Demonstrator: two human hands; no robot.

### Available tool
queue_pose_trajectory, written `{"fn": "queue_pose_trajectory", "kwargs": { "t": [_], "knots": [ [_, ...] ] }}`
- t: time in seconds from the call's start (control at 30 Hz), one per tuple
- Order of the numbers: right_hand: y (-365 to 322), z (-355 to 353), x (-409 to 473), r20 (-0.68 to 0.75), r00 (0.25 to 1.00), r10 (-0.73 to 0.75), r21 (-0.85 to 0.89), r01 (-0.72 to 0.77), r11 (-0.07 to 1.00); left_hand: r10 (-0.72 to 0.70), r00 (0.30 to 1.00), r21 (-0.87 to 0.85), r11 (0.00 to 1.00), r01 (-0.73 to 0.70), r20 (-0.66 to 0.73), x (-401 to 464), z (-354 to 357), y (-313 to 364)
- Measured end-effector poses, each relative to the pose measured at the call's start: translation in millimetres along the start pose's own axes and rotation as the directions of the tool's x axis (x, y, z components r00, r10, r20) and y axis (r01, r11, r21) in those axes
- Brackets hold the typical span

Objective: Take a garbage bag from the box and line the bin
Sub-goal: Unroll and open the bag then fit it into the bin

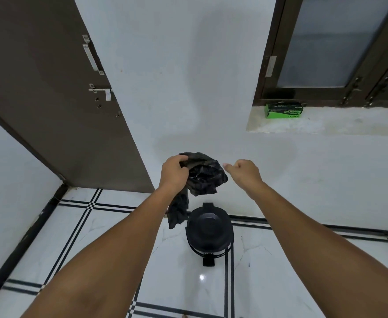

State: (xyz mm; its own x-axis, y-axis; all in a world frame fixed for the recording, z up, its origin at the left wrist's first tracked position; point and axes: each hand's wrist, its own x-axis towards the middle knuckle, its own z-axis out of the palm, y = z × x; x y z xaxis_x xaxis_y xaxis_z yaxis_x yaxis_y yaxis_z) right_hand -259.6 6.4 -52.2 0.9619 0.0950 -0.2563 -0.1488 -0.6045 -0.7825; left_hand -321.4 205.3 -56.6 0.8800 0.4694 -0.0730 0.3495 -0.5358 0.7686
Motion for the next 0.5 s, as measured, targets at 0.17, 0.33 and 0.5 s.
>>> {"fn": "queue_pose_trajectory", "kwargs": {
  "t": [0.17, 0.33, 0.5],
  "knots": [
    [-7, 19, -8, 0.110, 0.994, 0.026, -0.016, -0.024, 1.000, -0.018, 0.979, -0.404, 0.909, 0.100, 0.201, -8, 3, 22],
    [-9, 26, -10, 0.060, 0.976, 0.211, 0.302, -0.219, 0.928, 0.018, 0.944, -0.535, 0.827, 0.172, 0.331, -10, -7, 28],
    [-4, 26, -4, 0.141, 0.964, 0.223, 0.399, -0.262, 0.879, 0.004, 0.928, -0.468, 0.864, 0.184, 0.373, -11, -12, 15]
  ]
}}
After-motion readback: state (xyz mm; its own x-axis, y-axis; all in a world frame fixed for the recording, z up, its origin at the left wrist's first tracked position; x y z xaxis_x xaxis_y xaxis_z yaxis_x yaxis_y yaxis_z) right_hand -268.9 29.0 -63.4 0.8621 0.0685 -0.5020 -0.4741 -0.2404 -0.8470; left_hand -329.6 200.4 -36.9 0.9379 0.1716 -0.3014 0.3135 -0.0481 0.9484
